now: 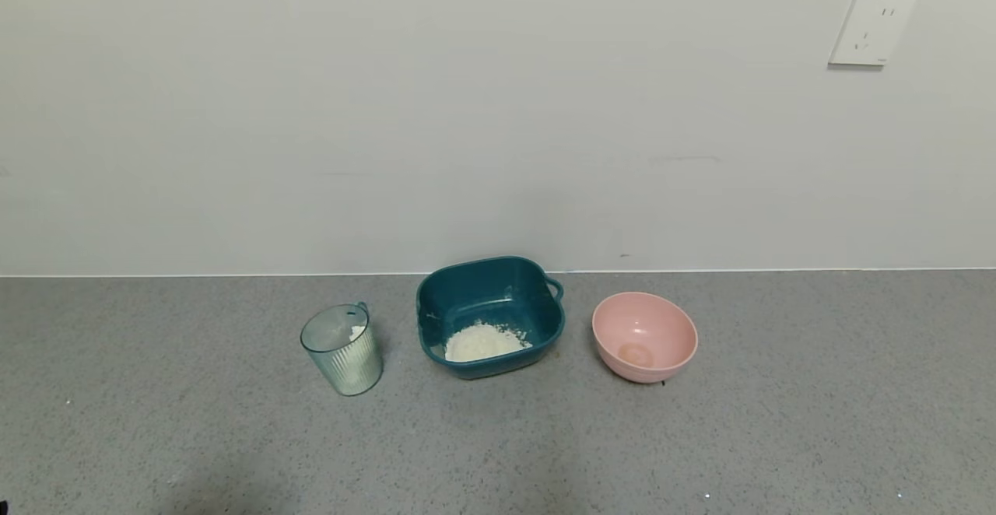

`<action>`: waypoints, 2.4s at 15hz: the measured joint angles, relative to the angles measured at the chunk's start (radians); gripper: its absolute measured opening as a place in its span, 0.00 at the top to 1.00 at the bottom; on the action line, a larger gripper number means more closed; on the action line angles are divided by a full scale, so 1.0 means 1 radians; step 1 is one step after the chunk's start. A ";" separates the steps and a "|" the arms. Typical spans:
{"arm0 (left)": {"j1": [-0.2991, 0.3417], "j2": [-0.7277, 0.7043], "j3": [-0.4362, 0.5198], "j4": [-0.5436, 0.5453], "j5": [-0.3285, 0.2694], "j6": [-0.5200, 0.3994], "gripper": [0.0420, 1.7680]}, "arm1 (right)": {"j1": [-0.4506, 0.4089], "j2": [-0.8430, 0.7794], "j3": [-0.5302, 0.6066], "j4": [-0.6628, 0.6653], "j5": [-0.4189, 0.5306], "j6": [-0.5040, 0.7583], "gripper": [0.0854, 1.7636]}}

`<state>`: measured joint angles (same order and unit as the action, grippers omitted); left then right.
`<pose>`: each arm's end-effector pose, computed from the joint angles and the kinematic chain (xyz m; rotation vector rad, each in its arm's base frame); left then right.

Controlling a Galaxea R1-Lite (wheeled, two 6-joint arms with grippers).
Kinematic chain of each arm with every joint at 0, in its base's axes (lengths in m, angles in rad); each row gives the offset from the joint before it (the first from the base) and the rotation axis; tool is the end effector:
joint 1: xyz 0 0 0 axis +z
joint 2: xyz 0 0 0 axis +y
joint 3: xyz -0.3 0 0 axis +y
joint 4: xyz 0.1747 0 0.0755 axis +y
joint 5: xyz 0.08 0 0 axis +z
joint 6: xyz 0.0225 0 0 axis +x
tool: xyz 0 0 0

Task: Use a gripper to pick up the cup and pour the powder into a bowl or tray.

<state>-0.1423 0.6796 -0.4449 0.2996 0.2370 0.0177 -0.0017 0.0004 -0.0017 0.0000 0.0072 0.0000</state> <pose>0.0421 -0.0007 0.1695 0.1180 0.5258 0.0878 -0.0229 0.0002 0.0760 0.0000 -0.0013 0.0055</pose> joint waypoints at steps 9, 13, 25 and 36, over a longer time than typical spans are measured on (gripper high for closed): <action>0.131 -0.276 0.113 0.017 -0.034 0.010 0.03 | 0.000 0.000 0.000 0.000 0.000 0.000 0.03; 0.134 -0.432 0.143 0.007 -0.053 0.010 0.03 | 0.000 0.000 0.000 0.000 0.000 0.000 0.03; 0.141 -0.679 0.315 -0.382 -0.247 0.022 0.03 | 0.000 0.000 0.000 0.000 0.000 0.000 0.03; 0.141 -0.680 0.443 -0.297 -0.292 0.105 0.03 | 0.000 0.000 0.000 0.000 0.000 0.000 0.03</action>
<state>-0.0017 -0.0009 -0.0019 0.0023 -0.0553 0.1226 -0.0017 0.0004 -0.0017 0.0000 0.0072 0.0000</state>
